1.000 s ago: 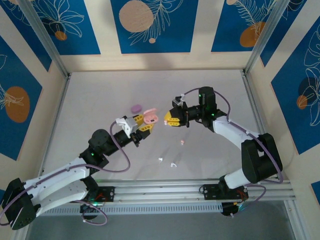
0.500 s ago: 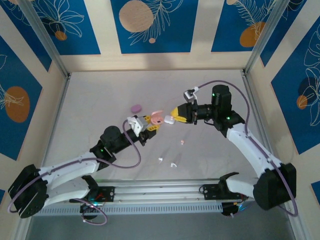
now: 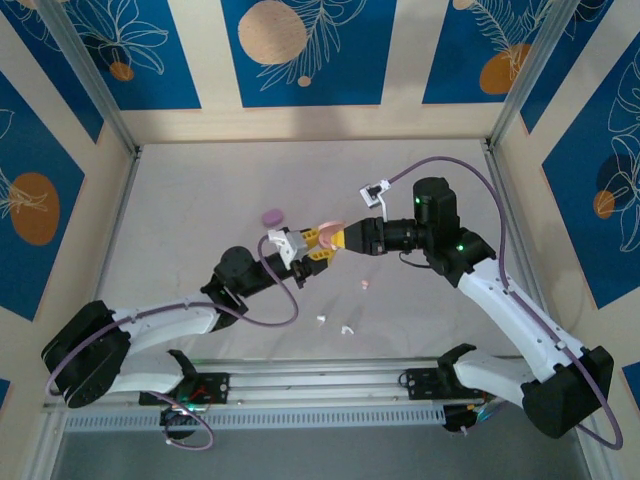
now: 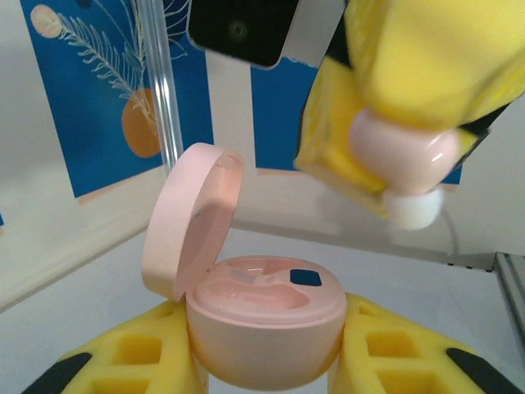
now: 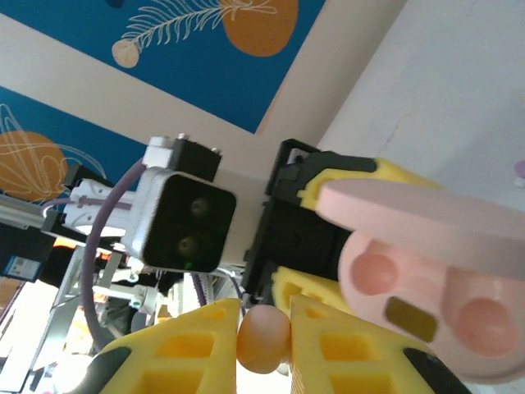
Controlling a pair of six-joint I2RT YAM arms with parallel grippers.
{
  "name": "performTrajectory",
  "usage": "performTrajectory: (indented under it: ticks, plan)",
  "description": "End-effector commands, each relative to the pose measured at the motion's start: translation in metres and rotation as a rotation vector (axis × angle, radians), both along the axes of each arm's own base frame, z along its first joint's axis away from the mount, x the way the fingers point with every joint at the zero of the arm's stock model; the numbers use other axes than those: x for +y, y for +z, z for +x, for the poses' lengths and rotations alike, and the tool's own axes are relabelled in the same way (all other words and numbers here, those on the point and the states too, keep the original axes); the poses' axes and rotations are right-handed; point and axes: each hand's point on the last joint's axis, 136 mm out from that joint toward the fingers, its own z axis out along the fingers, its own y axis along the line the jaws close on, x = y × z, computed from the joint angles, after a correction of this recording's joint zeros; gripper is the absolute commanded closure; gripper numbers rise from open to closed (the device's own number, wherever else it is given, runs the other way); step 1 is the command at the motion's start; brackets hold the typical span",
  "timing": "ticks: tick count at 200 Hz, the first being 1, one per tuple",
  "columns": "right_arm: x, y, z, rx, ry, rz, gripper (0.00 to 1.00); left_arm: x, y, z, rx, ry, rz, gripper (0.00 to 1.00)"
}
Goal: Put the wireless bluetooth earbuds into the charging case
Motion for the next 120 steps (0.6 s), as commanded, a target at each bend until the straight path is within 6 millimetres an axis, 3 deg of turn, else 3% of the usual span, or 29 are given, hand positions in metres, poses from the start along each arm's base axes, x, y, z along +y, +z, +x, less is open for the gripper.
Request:
performTrajectory:
  ticks: [1,120]
  plan:
    - [0.002,0.009,0.002,-0.064,-0.018,-0.02,0.8,-0.003,0.037,-0.01,-0.067,-0.051,-0.097,0.77]
    - [0.009,-0.001,0.017,-0.079,-0.123,-0.112,0.8,-0.003,0.044,-0.016,-0.073,-0.078,-0.109,0.76]
